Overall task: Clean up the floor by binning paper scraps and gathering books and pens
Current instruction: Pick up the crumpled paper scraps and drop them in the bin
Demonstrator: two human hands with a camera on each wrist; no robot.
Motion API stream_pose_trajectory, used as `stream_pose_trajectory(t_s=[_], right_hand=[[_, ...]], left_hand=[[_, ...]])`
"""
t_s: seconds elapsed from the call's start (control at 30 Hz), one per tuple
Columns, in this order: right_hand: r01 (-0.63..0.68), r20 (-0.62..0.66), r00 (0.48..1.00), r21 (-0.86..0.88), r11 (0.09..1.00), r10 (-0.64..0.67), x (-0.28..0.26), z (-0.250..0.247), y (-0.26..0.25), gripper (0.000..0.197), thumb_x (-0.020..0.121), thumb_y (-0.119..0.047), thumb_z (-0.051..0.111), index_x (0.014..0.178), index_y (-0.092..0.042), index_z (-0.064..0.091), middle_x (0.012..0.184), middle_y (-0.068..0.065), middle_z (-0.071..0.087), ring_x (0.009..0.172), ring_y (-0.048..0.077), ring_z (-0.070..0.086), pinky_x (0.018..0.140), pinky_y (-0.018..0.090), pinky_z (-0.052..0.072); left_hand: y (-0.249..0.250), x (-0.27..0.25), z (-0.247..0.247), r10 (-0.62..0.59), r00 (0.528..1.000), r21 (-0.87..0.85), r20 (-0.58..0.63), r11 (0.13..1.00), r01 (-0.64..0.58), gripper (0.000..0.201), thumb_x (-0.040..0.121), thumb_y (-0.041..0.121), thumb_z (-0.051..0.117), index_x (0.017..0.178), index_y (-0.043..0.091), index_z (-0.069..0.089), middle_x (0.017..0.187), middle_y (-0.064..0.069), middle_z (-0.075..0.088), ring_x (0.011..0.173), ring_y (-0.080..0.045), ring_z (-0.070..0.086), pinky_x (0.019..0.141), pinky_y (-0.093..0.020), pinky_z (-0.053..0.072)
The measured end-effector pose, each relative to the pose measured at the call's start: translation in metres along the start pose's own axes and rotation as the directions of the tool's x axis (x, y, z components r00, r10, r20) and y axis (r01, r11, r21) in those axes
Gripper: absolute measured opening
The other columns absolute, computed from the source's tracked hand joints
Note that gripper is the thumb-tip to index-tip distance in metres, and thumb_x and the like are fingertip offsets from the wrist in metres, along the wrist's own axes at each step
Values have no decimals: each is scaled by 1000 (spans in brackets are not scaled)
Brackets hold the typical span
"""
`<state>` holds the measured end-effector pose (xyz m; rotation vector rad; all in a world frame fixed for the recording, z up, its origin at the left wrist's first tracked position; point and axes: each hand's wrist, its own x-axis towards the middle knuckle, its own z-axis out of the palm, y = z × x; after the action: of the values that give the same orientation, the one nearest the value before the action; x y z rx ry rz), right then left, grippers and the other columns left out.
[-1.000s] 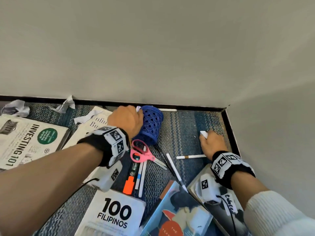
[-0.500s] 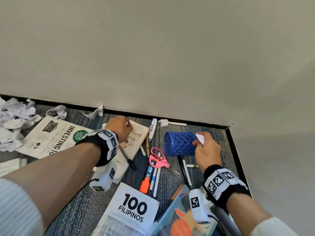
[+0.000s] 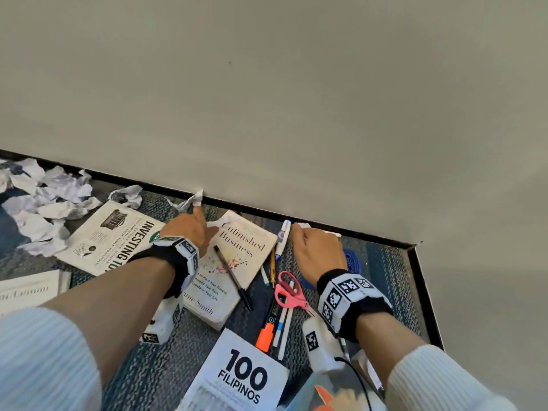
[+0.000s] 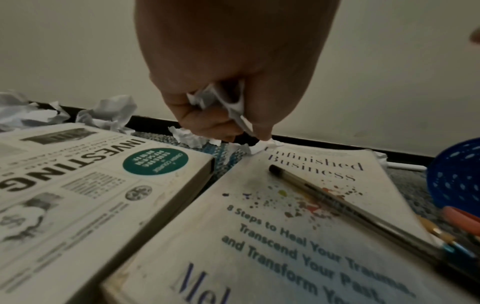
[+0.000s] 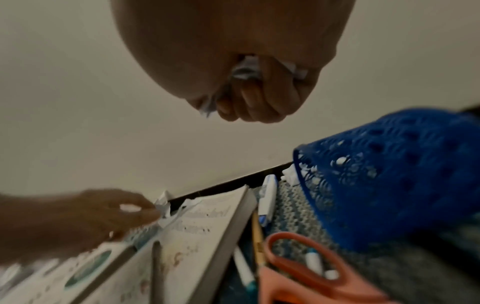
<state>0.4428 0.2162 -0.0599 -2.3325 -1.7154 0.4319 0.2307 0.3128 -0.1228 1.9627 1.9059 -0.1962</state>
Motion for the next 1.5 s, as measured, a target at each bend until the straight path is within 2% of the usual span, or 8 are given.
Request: stream_pose_trajectory(t_s=[0.17,0.37,0.67,0.77,0.97,1.27,1.37,1.5], right_hand=[[-63,137,989,-4,998,63,40,36,-1,24,97,-16,39,110,0,51,117,24,59,108,40,56,84,39,43],[-31,159,984,-301,953,83,66,62,12,56,96,-7,39,149,-10,18,142,22,29,108,39,59,86,42,48],[22,162,985,-442,897,56,55,79,34,30,95,0,40,125,2,42,129,17,38,103,29,63,76,33,53],[-18,143,986,-393,919,81,53,71,50,28,95,2,36,122,2,44,127,20,46,107,34,62,82,37,52],[-132,112,982,-178,975,153,34,63,77,26,95,-8,41,118,-1,50,123,22,53,106,39,58,84,40,48],[133,42,989,194,972,-144,25,55,53,4,94,-12,47,94,-13,43,88,5,57,75,24,57,68,40,50],[193,146,966,154,969,-216,22,63,37,10,97,-25,51,99,-15,50,77,-1,54,68,20,51,65,31,40],[322,270,914,-21,947,-304,20,76,21,15,93,-31,56,104,-21,57,88,3,64,86,28,60,71,34,46]], left_hand=[[3,3,17,19,999,-25,44,1000,-18,44,101,46,34,121,11,50,119,-16,60,108,-32,60,89,-40,50],[0,-2,29,51,997,58,-55,997,-48,32,104,35,34,123,13,46,110,-9,60,100,-26,62,83,-37,52],[4,-2,18,116,991,115,71,986,-123,31,101,25,40,124,8,51,122,-14,59,109,-30,60,89,-39,50],[22,-16,15,167,983,209,-77,967,-148,28,100,20,37,124,8,45,121,-12,56,100,-28,64,82,-38,52],[66,-52,30,480,875,302,71,825,-477,70,87,74,35,115,12,55,107,-8,62,93,-26,63,75,-33,48],[39,-33,25,254,967,346,7,907,-241,49,93,55,43,116,14,56,105,-5,60,97,-23,61,72,-30,44],[26,-28,24,219,976,260,4,942,-212,56,94,60,39,120,13,54,114,-7,59,103,-24,60,80,-33,47],[0,-28,18,144,982,256,-124,961,-109,48,101,46,25,114,10,53,105,-10,54,84,-24,59,67,-32,47]])
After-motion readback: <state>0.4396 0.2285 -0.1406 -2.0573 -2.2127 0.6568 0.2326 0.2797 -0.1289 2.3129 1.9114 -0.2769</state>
